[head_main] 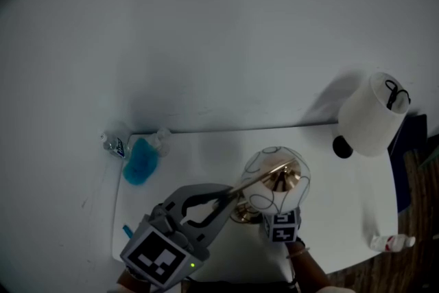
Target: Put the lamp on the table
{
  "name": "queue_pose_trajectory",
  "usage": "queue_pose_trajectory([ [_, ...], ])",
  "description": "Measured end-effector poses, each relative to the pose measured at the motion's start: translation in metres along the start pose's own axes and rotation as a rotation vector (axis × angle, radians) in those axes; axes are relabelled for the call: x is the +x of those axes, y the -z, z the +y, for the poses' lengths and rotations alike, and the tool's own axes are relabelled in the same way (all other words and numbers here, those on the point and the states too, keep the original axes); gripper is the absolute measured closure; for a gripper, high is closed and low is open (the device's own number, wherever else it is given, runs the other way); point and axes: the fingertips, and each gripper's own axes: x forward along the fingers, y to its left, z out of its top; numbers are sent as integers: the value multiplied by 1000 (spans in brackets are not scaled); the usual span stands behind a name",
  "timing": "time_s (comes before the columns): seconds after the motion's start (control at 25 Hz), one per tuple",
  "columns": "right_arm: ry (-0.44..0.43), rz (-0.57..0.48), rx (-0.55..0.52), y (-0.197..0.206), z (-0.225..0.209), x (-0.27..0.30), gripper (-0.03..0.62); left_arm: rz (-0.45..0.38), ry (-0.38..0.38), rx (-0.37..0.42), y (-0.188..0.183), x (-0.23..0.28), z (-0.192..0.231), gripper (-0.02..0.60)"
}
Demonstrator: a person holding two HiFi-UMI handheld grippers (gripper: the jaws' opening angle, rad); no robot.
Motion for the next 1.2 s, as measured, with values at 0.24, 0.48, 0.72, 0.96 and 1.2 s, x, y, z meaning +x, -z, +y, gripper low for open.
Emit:
queue_pose_trajectory([
  [0.24,2,-4,-3,1,0,1,548,-13,6,-1,-1,2,0,545],
  [0.48,2,-10,-1,1,0,2,548,-23,7,-12,-2,3,1,545],
  [0.72,1,-15,-8,1,0,2,549,-15,10,-15,0,3,1,545],
  [0.96,-1,-18,-11,1,0,2,549,-15,3,-12,0,3,1,545],
  [1.2,-2,-19,-17,2,0,2,548,-11,-2,-11,1,2,1,543],
])
